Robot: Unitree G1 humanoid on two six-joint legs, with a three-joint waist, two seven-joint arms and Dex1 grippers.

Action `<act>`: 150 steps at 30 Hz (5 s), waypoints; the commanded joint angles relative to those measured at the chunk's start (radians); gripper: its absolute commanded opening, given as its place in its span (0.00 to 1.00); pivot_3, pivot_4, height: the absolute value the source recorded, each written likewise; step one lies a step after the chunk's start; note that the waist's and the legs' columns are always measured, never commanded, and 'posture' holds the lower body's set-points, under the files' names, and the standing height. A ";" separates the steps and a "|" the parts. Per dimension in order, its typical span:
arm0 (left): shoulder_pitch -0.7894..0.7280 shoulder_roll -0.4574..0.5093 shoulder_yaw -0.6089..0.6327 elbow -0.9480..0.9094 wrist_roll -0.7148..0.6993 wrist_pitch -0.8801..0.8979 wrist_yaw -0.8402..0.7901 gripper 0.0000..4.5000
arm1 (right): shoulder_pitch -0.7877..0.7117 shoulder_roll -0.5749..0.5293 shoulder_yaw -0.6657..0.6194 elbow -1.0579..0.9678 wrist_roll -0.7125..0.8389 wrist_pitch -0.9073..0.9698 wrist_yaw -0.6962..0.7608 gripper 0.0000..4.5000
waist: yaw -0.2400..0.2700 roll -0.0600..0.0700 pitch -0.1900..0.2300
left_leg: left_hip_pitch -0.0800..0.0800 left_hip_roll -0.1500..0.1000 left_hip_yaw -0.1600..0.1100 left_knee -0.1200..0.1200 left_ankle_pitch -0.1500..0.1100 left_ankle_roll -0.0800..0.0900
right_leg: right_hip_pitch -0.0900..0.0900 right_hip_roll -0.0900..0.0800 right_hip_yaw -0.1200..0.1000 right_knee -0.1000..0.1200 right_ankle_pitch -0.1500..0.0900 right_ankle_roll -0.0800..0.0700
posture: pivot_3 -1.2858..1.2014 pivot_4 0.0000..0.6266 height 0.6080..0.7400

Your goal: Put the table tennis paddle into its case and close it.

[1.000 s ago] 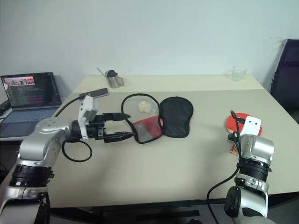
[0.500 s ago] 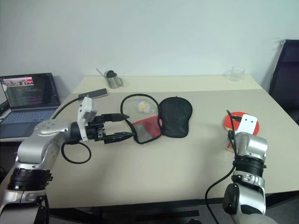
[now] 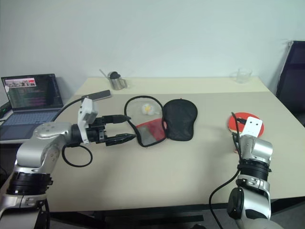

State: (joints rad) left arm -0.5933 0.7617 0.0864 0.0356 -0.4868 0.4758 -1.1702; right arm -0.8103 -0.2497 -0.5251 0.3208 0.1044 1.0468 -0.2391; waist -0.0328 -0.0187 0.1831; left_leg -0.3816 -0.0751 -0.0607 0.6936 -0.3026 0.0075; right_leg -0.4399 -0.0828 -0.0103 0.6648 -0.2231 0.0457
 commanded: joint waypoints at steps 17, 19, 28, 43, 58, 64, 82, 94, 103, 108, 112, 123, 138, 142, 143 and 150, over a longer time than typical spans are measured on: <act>-0.004 0.053 0.059 -0.017 -0.017 0.003 0.020 1.00 | -0.269 0.216 0.205 0.079 0.101 -0.101 0.128 0.25 | -0.041 0.000 0.000 | 0.001 0.001 0.002 -0.005 0.000 0.000 | -0.003 0.001 0.002 0.000 0.000 0.000 | 0.52 0.24 1.00; 0.014 0.060 0.068 -0.039 -0.025 0.013 0.024 1.00 | -0.332 0.257 0.222 0.180 0.101 -0.172 0.151 0.25 | -0.045 0.000 0.000 | 0.002 0.002 0.002 -0.008 0.000 -0.001 | -0.003 0.002 0.003 -0.001 0.000 -0.001 | 0.52 0.24 1.00; 0.117 0.092 0.138 -0.150 -0.064 0.061 0.069 1.00 | -0.470 0.342 0.246 0.484 0.098 -0.396 0.129 0.25 | -0.042 0.000 0.000 | -0.003 0.001 -0.001 -0.015 0.001 -0.003 | -0.006 0.000 0.000 -0.006 0.000 -0.001 | 0.52 0.24 1.00; 0.185 0.108 0.175 -0.231 -0.094 0.105 0.119 1.00 | -0.442 0.379 0.253 0.544 0.101 -0.421 0.020 0.25 | -0.054 0.000 0.000 | -0.002 0.001 -0.001 -0.015 0.002 -0.004 | -0.008 0.001 0.001 -0.005 0.000 -0.001 | 0.52 0.24 1.00; 0.184 0.122 0.172 -0.239 -0.108 0.110 0.119 1.00 | -0.472 0.367 0.251 0.714 0.089 -0.556 0.015 0.25 | -0.052 0.000 0.000 | -0.002 0.001 -0.001 -0.015 0.002 -0.004 | -0.008 0.001 0.001 -0.005 0.000 -0.001 | 0.52 0.24 1.00; 0.182 0.127 0.171 -0.242 -0.111 0.113 0.122 1.00 | -0.478 0.360 0.259 0.777 0.078 -0.605 0.036 0.25 | -0.052 0.000 0.000 | -0.002 0.001 -0.001 -0.015 0.002 -0.004 | -0.007 0.001 0.001 -0.005 0.000 -0.001 | 0.52 0.24 1.00; 0.177 0.141 0.175 -0.238 -0.112 0.115 0.125 1.00 | -0.489 0.356 0.229 0.811 0.089 -0.650 0.048 0.99 | -0.052 0.000 0.000 | -0.001 0.001 -0.001 -0.014 0.002 -0.004 | -0.007 0.001 0.001 -0.005 0.000 -0.001 | 0.52 0.24 1.00; 0.176 0.139 0.171 -0.241 -0.113 0.116 0.129 1.00 | -0.490 0.354 0.249 0.840 0.070 -0.633 0.013 0.99 | -0.052 0.000 0.000 | -0.001 0.001 -0.001 -0.014 0.002 -0.004 | -0.007 0.001 0.001 -0.005 0.000 -0.001 | 0.52 0.24 1.00; 0.189 0.145 0.183 -0.255 -0.118 0.122 0.134 1.00 | -0.487 0.364 0.259 0.846 0.065 -0.643 0.009 0.62 | -0.052 0.000 0.000 | -0.001 0.001 -0.001 -0.014 0.002 -0.004 | -0.007 0.001 0.001 -0.005 0.000 -0.001 | 0.52 0.24 1.00; 0.192 0.146 0.182 -0.257 -0.119 0.120 0.135 1.00 | -0.487 0.361 0.264 0.847 0.065 -0.647 0.012 0.24 | -0.052 0.000 0.000 | -0.001 0.001 -0.001 -0.014 0.002 -0.004 | -0.007 0.001 0.001 -0.005 0.000 -0.001 | 0.52 0.24 1.00; 0.191 0.144 0.180 -0.256 -0.119 0.118 0.138 1.00 | -0.488 0.357 0.266 0.842 0.065 -0.648 0.010 0.24 | -0.052 0.000 0.000 | -0.001 0.001 -0.001 -0.014 0.002 -0.004 | -0.007 0.001 0.001 -0.005 0.000 -0.001 | 0.52 0.24 1.00; 0.185 0.135 0.170 -0.252 -0.118 0.113 0.137 1.00 | -0.487 0.336 0.252 0.828 0.069 -0.701 -0.049 0.24 | -0.052 0.000 0.000 | -0.001 0.001 -0.001 -0.014 0.002 -0.004 | -0.007 0.001 0.001 -0.005 0.000 -0.001 | 0.52 0.24 1.00; 0.180 0.135 0.165 -0.247 -0.115 0.113 0.136 1.00 | -0.486 0.343 0.289 0.851 0.050 -0.656 -0.040 0.24 | -0.054 0.000 0.000 | -0.001 0.001 -0.001 -0.014 0.002 -0.004 | -0.007 0.001 0.001 -0.005 0.000 -0.001 | 0.52 0.24 1.00; 0.185 0.137 0.167 -0.251 -0.115 0.115 0.137 1.00 | -0.485 0.346 0.288 0.849 0.050 -0.656 -0.039 0.24 | -0.054 0.000 0.000 | -0.001 0.001 -0.001 -0.014 0.002 -0.004 | -0.007 0.001 0.001 -0.005 0.000 -0.001 | 0.52 0.24 1.00; 0.186 0.137 0.168 -0.251 -0.116 0.115 0.137 1.00 | -0.485 0.346 0.286 0.848 0.051 -0.656 -0.039 0.32 | -0.054 0.000 0.000 | -0.001 0.001 -0.001 -0.014 0.002 -0.004 | -0.007 0.001 0.001 -0.005 0.000 -0.001 | 0.52 0.24 1.00; 0.185 0.139 0.167 -0.249 -0.113 0.114 0.137 1.00 | -0.486 0.344 0.283 0.847 0.051 -0.658 -0.047 0.81 | -0.054 0.000 0.000 | -0.001 0.001 -0.001 -0.014 0.002 -0.004 | -0.007 0.001 0.001 -0.005 0.000 -0.001 | 0.52 0.24 1.00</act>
State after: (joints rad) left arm -0.3997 0.8892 0.2304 -0.1896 -0.5904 0.6025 -1.0357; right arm -1.2751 0.0926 -0.2464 1.1866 0.1579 0.3949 -0.2847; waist -0.0864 -0.0184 0.1834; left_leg -0.3827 -0.0742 -0.0615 0.6793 -0.3004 0.0033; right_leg -0.4471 -0.0819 -0.0088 0.6603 -0.2231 0.0446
